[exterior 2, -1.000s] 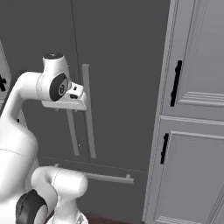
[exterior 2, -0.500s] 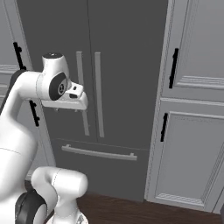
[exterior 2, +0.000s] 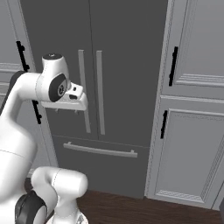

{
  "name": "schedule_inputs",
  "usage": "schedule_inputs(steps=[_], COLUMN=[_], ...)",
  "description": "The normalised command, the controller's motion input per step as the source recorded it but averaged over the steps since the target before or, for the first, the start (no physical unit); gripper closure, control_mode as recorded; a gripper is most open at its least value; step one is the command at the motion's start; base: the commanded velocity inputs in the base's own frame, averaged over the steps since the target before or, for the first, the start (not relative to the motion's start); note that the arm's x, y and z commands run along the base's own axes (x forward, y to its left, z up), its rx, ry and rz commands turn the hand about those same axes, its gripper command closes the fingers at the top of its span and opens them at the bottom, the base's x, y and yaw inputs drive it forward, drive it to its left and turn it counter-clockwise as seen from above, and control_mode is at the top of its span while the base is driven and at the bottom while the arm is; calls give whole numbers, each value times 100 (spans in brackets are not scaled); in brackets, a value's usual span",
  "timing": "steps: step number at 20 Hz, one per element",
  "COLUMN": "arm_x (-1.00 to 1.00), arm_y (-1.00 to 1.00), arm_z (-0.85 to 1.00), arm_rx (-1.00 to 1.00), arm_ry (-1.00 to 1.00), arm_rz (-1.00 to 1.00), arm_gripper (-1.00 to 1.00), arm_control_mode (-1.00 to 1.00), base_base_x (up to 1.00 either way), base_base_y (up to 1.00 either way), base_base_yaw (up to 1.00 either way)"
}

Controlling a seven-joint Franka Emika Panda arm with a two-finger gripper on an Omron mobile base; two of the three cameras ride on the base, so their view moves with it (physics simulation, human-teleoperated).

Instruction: Grab a lemon wedge from the fridge and one ice cube from the ice bowl, and put them in the glass of lemonade.

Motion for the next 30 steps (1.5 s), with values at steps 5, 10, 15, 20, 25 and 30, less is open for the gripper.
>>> schedule_inputs(steps=[5, 10, 15, 20, 25, 30], arm_x=[0, 0, 0, -7, -50, -64], arm_y=[0, 0, 0, 0, 0, 0], arm_z=[0, 0, 0, 0, 1, 27], arm_rx=[0, 0, 0, 0, 0, -9], arm_ry=[0, 0, 0, -1, -12, -44], arm_rz=[0, 0, 0, 0, 0, 0], arm_gripper=[-100, -100, -100, -100, -100, -100], arm_control_mode=[100, 100, 100, -100, -100, -100], base_base_x=[0, -18, -18, -12, 0, 0], base_base_y=[0, 0, 0, 0, 0, 0], base_base_yaw=[0, 0, 0, 0, 0, 0])
